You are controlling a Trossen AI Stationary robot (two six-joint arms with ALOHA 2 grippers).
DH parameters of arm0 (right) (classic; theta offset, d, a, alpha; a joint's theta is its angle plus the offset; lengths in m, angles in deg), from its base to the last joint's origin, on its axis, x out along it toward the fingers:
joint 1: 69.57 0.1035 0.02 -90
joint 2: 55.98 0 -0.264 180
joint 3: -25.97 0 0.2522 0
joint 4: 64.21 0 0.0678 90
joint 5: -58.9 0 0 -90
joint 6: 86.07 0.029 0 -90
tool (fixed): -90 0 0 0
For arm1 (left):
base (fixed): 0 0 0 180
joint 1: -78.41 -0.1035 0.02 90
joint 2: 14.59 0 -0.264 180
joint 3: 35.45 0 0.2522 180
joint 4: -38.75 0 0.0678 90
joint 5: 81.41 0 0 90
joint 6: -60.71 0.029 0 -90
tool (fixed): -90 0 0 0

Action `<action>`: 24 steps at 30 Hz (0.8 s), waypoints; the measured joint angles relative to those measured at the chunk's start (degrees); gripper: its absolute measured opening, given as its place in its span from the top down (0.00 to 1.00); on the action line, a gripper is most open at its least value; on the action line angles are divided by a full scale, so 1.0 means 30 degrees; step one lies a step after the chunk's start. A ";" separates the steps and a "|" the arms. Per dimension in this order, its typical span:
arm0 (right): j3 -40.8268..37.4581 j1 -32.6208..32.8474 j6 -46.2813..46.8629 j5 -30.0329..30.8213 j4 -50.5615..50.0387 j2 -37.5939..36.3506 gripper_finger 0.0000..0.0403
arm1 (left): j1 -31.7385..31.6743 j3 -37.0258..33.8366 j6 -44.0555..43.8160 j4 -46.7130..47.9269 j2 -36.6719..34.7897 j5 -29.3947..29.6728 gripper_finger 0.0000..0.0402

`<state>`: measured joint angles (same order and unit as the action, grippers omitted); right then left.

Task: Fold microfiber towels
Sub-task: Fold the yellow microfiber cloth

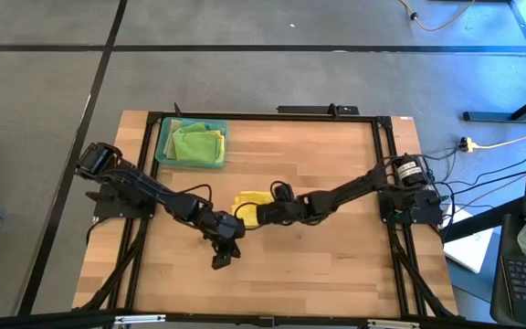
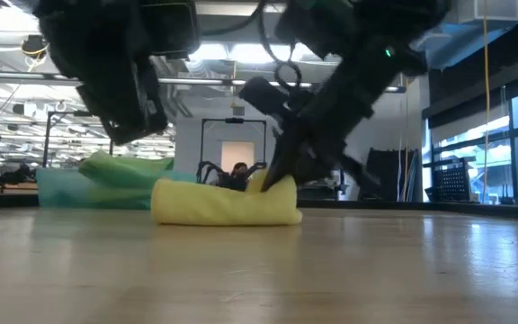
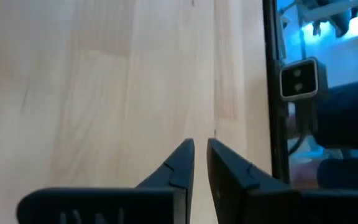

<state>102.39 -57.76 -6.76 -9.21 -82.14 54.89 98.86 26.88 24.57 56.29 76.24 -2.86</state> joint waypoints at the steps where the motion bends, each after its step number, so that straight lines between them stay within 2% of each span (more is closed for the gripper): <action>1: -0.0517 -0.0046 0.0576 -0.0093 0.0840 -0.0026 0.92 | 0.0084 -0.0004 -0.0056 0.0132 -0.0095 0.0074 0.91; 8: -0.3598 -0.0369 0.2594 0.0619 0.8279 -0.0708 0.93 | 0.0335 0.0011 -0.0141 0.1212 -0.0979 0.1268 0.91; 11: -0.4188 -0.0693 0.2536 0.0636 0.9869 -0.0932 0.95 | 0.0313 0.0011 0.0110 0.1584 -0.1208 0.1578 0.91; 17: -0.4387 -0.1198 0.2863 0.0408 1.0222 -0.1000 0.96 | 0.0321 0.0010 0.0240 0.2186 -0.1401 0.1788 0.91; 24: -0.5375 -0.1397 0.6620 0.1773 1.0043 -0.1027 0.94 | 0.0321 0.0003 0.0238 0.2203 -0.1393 0.1809 0.91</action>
<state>86.26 -61.95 13.10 -3.89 -52.01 51.81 99.82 26.89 25.29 62.89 72.06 2.57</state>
